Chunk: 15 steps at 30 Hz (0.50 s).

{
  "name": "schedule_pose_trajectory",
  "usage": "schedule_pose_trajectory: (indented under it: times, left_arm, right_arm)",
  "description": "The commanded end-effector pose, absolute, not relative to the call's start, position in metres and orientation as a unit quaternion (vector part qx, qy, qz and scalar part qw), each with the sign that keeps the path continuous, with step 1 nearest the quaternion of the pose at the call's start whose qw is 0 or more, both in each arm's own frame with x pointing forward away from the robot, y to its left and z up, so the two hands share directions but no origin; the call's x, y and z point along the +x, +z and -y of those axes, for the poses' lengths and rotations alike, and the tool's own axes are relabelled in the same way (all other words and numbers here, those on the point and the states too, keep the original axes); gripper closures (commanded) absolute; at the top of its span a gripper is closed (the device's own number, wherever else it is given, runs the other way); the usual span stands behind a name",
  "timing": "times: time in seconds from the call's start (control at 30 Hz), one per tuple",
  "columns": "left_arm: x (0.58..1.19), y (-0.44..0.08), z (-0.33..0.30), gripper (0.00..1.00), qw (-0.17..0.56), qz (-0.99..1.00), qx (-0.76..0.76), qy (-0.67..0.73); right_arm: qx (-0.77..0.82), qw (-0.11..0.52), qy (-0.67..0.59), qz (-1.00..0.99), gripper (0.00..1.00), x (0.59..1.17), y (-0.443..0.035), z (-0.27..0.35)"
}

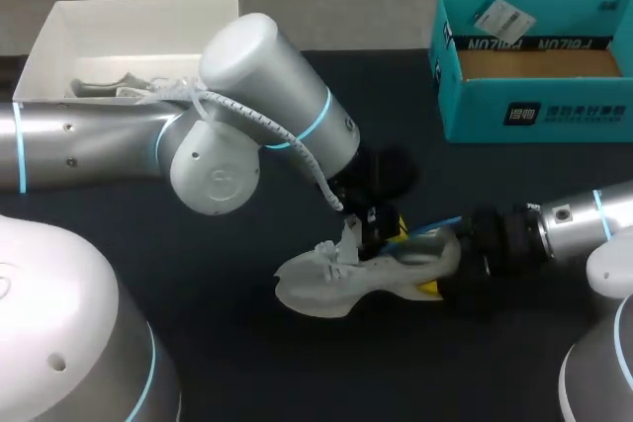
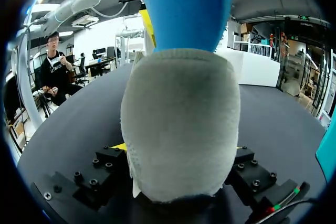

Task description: Take the shoe out of the shoebox, open the shoe tongue, remove and reinsert the insole, then place the shoe into the shoebox

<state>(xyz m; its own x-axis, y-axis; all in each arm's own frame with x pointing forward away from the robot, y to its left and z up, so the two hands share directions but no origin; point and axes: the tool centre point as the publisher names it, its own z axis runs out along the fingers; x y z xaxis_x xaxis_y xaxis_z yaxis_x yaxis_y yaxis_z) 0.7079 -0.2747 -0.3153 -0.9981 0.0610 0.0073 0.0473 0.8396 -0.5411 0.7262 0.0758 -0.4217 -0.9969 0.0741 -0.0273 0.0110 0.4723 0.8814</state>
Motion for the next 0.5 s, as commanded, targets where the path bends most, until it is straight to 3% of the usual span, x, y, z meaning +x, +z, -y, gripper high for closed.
schedule_pose_trajectory:
  times: [0.03,0.2,0.23,0.27,0.3,0.33,0.37,0.4,0.5]
  left_arm:
    - [0.7098,-0.3155,0.2832,1.00,0.010,0.960,-0.028,0.278]
    - [0.7086,-0.3124,0.2833,1.00,0.008,0.960,-0.030,0.278]
    - [0.7085,-0.3123,0.2833,0.95,0.009,0.960,-0.030,0.279]
    - [0.7082,-0.3122,0.2833,0.74,0.009,0.960,-0.030,0.278]
    - [0.7076,-0.3124,0.2833,0.61,0.009,0.960,-0.030,0.277]
    - [0.7072,-0.3126,0.2832,0.55,0.009,0.961,-0.030,0.275]
    - [0.7067,-0.3130,0.2831,0.40,0.009,0.961,-0.030,0.274]
    - [0.7063,-0.3134,0.2828,0.33,0.009,0.961,-0.030,0.274]
    - [0.7053,-0.3150,0.2815,0.28,0.008,0.961,-0.029,0.273]
  right_arm:
    - [0.025,0.032,0.512,-0.858,1.00,0.7255,-0.4217,-0.0768]
    - [0.025,0.032,0.512,-0.858,1.00,0.7255,-0.4217,-0.0768]
    - [0.025,0.032,0.512,-0.858,1.00,0.7255,-0.4217,-0.0768]
    - [0.025,0.032,0.512,-0.858,1.00,0.7255,-0.4217,-0.0768]
    - [0.025,0.032,0.512,-0.858,1.00,0.7255,-0.4217,-0.0768]
    - [0.025,0.032,0.512,-0.858,1.00,0.7255,-0.4217,-0.0768]
    - [0.025,0.032,0.512,-0.858,1.00,0.7255,-0.4217,-0.0768]
    - [0.025,0.032,0.512,-0.858,1.00,0.7255,-0.4217,-0.0768]
    - [0.025,0.032,0.512,-0.858,1.00,0.7255,-0.4217,-0.0768]
